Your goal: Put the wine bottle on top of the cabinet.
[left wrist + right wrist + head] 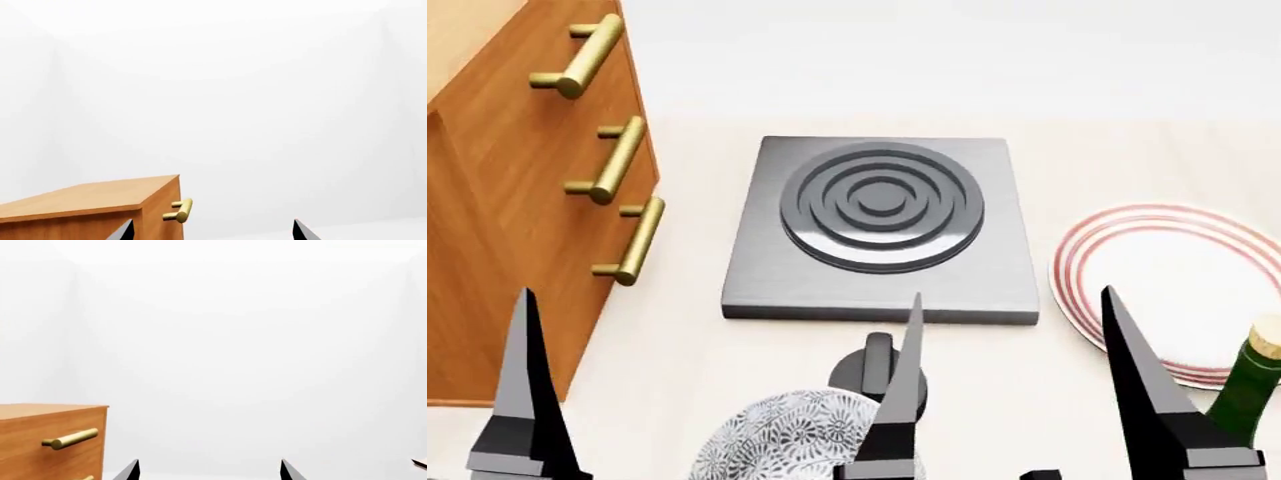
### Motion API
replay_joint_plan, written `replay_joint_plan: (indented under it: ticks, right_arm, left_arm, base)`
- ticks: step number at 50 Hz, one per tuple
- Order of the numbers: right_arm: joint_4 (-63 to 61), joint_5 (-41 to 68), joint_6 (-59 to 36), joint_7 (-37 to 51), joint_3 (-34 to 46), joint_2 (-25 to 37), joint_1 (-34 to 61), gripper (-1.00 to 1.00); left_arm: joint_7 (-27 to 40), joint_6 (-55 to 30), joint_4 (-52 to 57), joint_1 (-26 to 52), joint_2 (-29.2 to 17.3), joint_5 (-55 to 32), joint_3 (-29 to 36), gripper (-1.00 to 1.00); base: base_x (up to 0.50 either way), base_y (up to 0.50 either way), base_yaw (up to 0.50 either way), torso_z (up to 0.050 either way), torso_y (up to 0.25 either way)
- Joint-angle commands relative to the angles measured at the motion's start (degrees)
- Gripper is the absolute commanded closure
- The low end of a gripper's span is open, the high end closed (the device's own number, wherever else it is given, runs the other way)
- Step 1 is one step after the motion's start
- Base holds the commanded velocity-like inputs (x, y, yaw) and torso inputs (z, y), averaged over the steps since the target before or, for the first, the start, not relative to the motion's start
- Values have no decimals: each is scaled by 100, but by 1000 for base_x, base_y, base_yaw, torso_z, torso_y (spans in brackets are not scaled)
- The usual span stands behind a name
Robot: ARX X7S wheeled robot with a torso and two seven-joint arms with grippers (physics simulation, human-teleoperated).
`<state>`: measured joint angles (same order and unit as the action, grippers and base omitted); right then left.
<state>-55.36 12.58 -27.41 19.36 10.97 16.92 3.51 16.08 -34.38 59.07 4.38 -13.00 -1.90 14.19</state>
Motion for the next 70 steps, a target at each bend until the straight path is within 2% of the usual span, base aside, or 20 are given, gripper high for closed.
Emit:
replay_joint_plan:
  ticks: [1,13,19,30,36,41,49,58,70]
  right_arm:
    - [-7,83,36,51,23,54,2,-100]
    - [-97,47,-79,191,75,184,16,-100]
    - [-138,234,-250,297,-228,267,136,-100]
    - [-141,677,-906,422,-866,576,872,-100]
    - [9,1001,-1080,396,-1363,773,1003,-100]
    - [321,1065,-873,352,-1810,829,867,-100]
    - [1125,894,-274,226,-2165,756,424,-100]
    - [1855,716,359,89,-2275,604,33,-100]
    - [2347,558,726,27,-2108,432,-164,-100]
  left_arm:
    - [47,32,-21,5,-33,-60,31,-100]
    - [149,-41,54,55,-102,-152,65,-100]
    - [247,-10,69,72,-184,-263,109,-100]
    - [1328,124,86,371,-1033,-1079,420,-100]
    - [1590,151,79,481,-1225,-1254,585,-100]
    - [1916,241,80,584,-1487,-1484,709,-100]
    - [2082,349,29,618,-1637,-1594,804,-100]
    - [2128,357,-9,659,-1665,-1618,893,-100]
    - [2266,404,24,707,-1788,-1764,865,-100]
  base:
    - [0,0,0,0,0]
    - [0,0,0,0,0]
    - [0,0,0,0,0]
    - [0,0,0,0,0]
    - [0,0,0,0,0]
    - [0,0,0,0,0]
    - [0,0,0,0,0]
    - [0,0,0,0,0]
    - [0,0,0,0,0]
